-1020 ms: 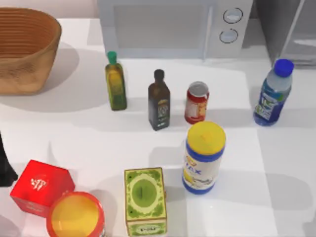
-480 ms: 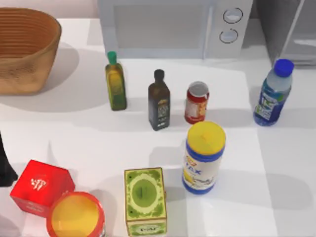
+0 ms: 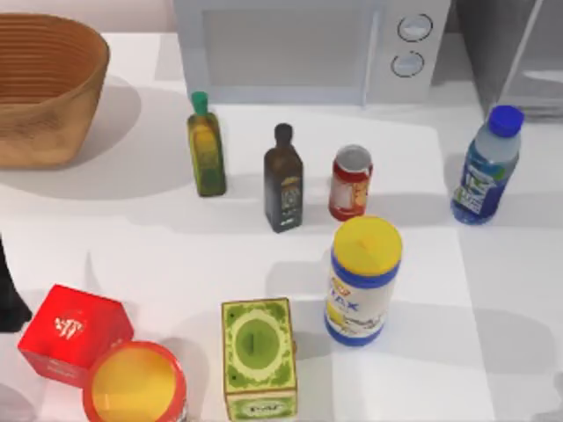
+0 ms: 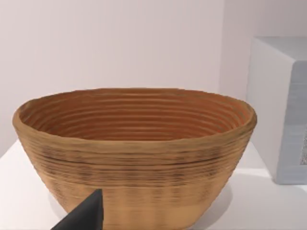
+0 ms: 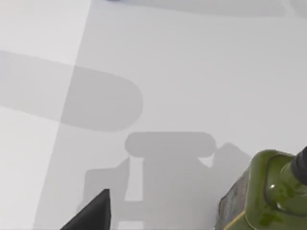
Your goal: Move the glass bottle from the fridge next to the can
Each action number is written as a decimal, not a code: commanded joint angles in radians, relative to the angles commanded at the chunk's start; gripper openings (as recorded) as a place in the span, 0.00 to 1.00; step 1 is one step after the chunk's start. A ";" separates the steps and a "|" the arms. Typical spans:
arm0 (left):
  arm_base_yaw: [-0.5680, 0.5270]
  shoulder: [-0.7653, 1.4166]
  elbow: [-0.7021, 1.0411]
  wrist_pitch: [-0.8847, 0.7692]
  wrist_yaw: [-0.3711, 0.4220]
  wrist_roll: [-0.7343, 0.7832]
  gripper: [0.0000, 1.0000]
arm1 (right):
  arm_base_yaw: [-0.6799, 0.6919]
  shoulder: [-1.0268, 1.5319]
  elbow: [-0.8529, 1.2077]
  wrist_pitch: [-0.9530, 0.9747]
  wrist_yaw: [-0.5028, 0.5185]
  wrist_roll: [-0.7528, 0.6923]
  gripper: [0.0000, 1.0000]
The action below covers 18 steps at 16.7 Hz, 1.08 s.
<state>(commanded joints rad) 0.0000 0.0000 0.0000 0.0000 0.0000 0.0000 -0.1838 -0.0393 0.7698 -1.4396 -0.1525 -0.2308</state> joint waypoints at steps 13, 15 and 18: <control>0.000 0.000 0.000 0.000 0.000 0.000 1.00 | -1.180 1.328 0.416 -0.004 -0.606 -1.402 1.00; 0.000 0.000 0.000 0.000 0.000 0.000 1.00 | -1.341 1.515 0.466 -0.016 -0.671 -1.565 1.00; 0.000 0.000 0.000 0.000 0.000 0.000 1.00 | -1.515 1.721 0.523 -0.033 -0.743 -1.733 1.00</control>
<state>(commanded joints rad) 0.0000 0.0000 0.0000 0.0000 0.0000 0.0000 -1.6987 1.6822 1.2930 -1.4727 -0.8953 -1.9636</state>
